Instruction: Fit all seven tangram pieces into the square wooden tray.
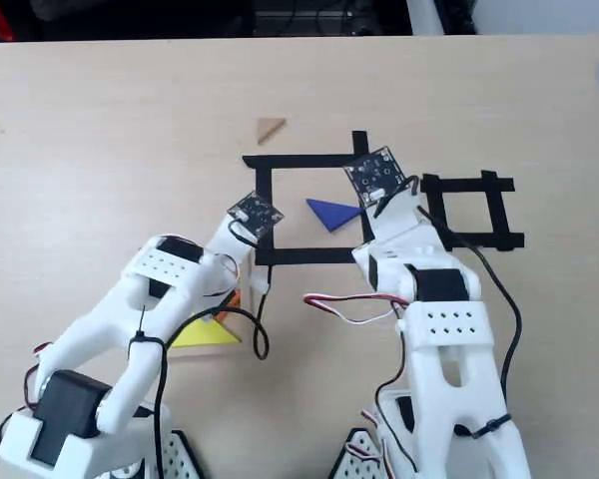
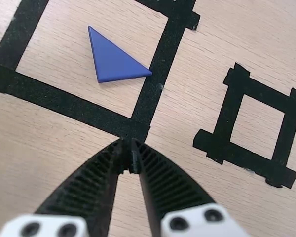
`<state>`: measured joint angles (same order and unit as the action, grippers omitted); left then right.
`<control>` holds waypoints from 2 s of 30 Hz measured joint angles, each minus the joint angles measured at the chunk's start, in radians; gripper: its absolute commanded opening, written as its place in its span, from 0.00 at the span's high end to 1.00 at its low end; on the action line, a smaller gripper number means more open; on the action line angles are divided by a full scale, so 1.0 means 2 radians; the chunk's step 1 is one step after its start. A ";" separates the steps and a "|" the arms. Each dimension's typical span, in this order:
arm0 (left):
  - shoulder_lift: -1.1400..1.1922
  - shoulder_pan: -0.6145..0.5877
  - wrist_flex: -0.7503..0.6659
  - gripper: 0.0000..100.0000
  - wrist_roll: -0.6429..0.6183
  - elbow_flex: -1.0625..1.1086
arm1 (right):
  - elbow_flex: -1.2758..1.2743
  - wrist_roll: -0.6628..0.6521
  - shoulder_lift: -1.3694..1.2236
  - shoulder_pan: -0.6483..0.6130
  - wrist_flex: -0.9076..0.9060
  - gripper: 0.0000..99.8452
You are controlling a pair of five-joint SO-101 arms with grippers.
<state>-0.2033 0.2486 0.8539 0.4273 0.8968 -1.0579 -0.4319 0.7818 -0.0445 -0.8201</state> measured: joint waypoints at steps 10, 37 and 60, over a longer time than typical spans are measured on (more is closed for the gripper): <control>0.000 0.016 -0.001 0.97 0.000 0.000 | 0.000 0.000 0.000 0.000 0.000 0.99; -0.110 0.017 0.002 0.97 0.000 0.040 | 0.000 0.000 0.000 0.000 0.000 0.99; -0.061 0.017 -0.021 0.97 0.000 0.061 | -0.025 0.000 0.000 -0.117 0.000 0.99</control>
<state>-0.3261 0.2823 0.8109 0.4273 1.0196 -1.1086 -0.4319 0.7818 -0.2793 -0.8201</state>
